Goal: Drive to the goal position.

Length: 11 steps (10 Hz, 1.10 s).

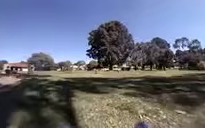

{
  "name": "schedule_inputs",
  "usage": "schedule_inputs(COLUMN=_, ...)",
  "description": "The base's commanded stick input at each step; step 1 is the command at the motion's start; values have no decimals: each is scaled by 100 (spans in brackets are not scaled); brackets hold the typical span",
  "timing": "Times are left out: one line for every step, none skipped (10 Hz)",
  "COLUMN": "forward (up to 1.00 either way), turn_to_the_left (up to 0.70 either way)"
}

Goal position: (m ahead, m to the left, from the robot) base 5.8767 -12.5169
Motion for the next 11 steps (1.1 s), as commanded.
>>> schedule_inputs(forward=100, turn_to_the_left=24)
schedule_inputs(forward=100, turn_to_the_left=15)
schedule_inputs(forward=100, turn_to_the_left=0)
schedule_inputs(forward=100, turn_to_the_left=0)
schedule_inputs(forward=100, turn_to_the_left=3)
schedule_inputs(forward=100, turn_to_the_left=18)
schedule_inputs(forward=100, turn_to_the_left=27)
schedule_inputs(forward=100, turn_to_the_left=27)
schedule_inputs(forward=100, turn_to_the_left=20)
schedule_inputs(forward=100, turn_to_the_left=5)
schedule_inputs(forward=100, turn_to_the_left=0)
